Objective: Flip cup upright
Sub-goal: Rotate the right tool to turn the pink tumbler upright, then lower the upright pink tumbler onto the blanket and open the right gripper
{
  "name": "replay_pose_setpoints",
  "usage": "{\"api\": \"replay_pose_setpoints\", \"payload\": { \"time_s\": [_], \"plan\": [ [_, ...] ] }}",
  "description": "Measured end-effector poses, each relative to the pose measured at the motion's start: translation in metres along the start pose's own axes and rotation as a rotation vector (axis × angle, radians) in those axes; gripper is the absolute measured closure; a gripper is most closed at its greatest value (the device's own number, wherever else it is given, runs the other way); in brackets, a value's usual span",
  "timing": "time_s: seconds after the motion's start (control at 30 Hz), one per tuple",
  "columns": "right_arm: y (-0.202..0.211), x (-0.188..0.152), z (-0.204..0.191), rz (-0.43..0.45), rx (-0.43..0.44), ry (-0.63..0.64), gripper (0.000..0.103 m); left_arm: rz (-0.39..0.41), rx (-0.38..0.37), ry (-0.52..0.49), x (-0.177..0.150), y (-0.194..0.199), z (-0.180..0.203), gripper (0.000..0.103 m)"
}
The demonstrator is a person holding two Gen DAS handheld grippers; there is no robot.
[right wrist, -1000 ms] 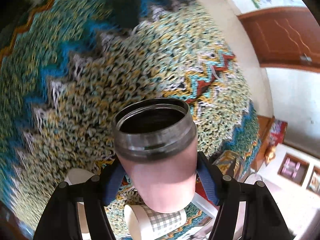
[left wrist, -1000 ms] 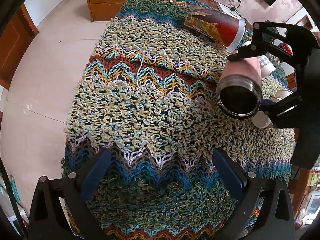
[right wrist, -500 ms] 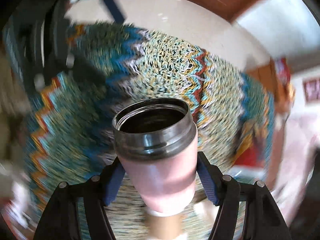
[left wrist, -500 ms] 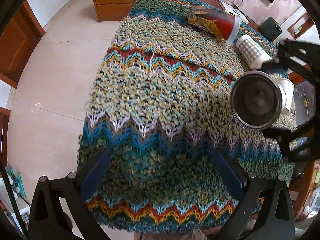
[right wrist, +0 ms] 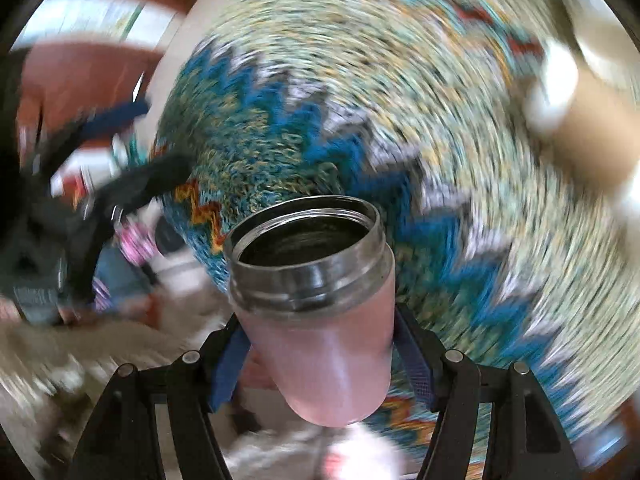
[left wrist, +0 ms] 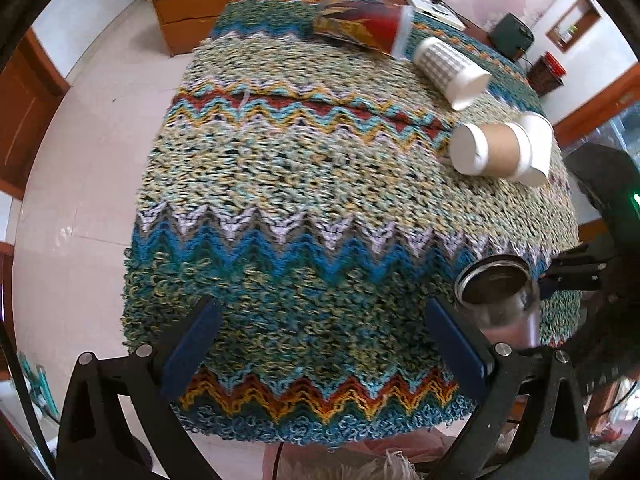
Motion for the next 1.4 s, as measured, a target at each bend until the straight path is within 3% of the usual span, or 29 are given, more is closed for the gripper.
{"api": "replay_pose_setpoints", "payload": {
  "time_s": [0.23, 0.4, 0.73, 1.0, 1.1, 1.4],
  "plan": [
    [-0.012, -0.022, 0.049, 0.074, 0.092, -0.397, 0.034, -0.016, -0.016, -0.059, -0.008, -0.004, 0.024, 0.001],
    [-0.014, -0.041, 0.07, 0.136, 0.139, -0.548, 0.034, -0.019, -0.024, -0.079, -0.01, -0.006, 0.035, 0.001],
    [0.01, -0.052, 0.092, 0.258, 0.163, -0.638, 0.034, -0.02, -0.04, -0.113, -0.016, -0.006, 0.056, 0.001],
    [0.015, -0.055, 0.095, 0.285, 0.167, -0.664, 0.032, -0.017, -0.055, -0.141, -0.021, -0.004, 0.072, 0.001],
    [0.01, -0.054, 0.09, 0.282, 0.141, -0.657, 0.025, -0.014, -0.061, -0.15, -0.023, -0.003, 0.078, 0.001],
    [0.03, -0.085, 0.09, 0.319, 0.151, -0.677, 0.024, -0.003, -0.071, -0.166, -0.027, 0.006, 0.091, 0.001]
  ]
}}
Point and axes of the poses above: each gripper's, at about its wrist camera, not at the fingertips, and y roughly against the way its jaws point, z to its right, x to its top, the point moved 2 cm from there along -y, roughly the way its jaws point, and after that the axes turned 7 degrees about z, right-handed, at the moved point
